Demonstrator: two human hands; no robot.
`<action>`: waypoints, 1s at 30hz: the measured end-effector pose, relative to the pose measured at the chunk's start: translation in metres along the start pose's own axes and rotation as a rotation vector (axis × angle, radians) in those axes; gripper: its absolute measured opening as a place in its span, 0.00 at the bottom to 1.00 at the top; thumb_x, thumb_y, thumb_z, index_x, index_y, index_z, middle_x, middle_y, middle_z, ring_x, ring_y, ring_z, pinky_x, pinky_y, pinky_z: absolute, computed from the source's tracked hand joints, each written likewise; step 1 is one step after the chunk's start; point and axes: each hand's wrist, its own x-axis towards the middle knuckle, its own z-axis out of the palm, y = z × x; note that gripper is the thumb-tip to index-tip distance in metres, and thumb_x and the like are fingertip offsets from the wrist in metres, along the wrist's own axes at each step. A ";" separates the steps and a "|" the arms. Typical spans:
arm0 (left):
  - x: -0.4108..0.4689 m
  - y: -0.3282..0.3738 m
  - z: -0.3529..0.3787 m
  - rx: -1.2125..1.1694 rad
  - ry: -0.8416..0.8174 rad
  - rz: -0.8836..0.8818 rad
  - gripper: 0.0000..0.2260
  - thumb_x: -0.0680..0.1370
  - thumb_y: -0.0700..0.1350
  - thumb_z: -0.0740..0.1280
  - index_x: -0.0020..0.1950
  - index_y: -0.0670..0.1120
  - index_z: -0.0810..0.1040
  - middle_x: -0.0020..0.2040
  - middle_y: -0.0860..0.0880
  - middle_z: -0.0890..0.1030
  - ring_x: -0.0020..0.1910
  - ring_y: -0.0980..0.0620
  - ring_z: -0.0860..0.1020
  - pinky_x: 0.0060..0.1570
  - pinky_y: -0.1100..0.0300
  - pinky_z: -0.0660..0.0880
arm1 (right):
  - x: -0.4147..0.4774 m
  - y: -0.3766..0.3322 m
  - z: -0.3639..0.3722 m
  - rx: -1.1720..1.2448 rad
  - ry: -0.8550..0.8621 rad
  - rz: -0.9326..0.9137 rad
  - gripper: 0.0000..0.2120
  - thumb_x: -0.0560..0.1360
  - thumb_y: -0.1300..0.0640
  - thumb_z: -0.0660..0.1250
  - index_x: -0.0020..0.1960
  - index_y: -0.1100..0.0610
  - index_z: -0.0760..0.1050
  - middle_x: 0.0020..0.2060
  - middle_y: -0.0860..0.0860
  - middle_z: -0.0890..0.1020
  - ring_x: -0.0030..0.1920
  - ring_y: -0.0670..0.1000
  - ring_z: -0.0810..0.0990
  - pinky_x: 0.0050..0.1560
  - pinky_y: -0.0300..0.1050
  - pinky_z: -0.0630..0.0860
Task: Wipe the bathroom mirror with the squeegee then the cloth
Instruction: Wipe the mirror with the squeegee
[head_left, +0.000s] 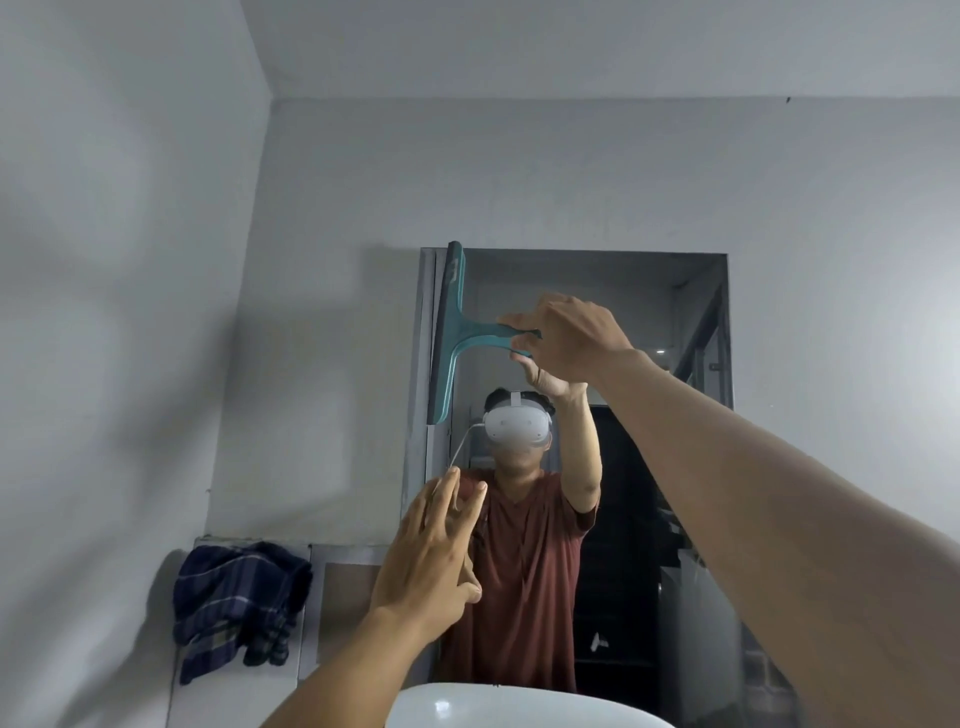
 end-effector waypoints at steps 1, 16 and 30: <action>0.001 -0.001 0.000 0.003 0.001 0.002 0.52 0.72 0.58 0.73 0.79 0.59 0.35 0.81 0.49 0.37 0.80 0.44 0.40 0.75 0.53 0.44 | -0.003 0.003 0.000 0.003 0.006 0.006 0.17 0.83 0.46 0.59 0.70 0.38 0.73 0.51 0.49 0.77 0.51 0.55 0.79 0.47 0.48 0.72; 0.030 -0.010 -0.032 0.050 0.118 0.046 0.46 0.67 0.56 0.78 0.79 0.50 0.59 0.77 0.43 0.57 0.76 0.41 0.60 0.64 0.48 0.76 | -0.034 0.044 -0.009 -0.025 0.086 0.125 0.18 0.83 0.43 0.58 0.72 0.39 0.71 0.56 0.51 0.79 0.51 0.55 0.81 0.49 0.52 0.80; 0.029 -0.011 -0.032 0.026 0.129 0.060 0.48 0.62 0.54 0.82 0.78 0.49 0.65 0.75 0.41 0.63 0.74 0.38 0.62 0.57 0.44 0.79 | -0.088 0.075 -0.013 -0.036 0.107 0.290 0.17 0.83 0.46 0.57 0.71 0.41 0.73 0.55 0.50 0.79 0.51 0.54 0.81 0.50 0.53 0.81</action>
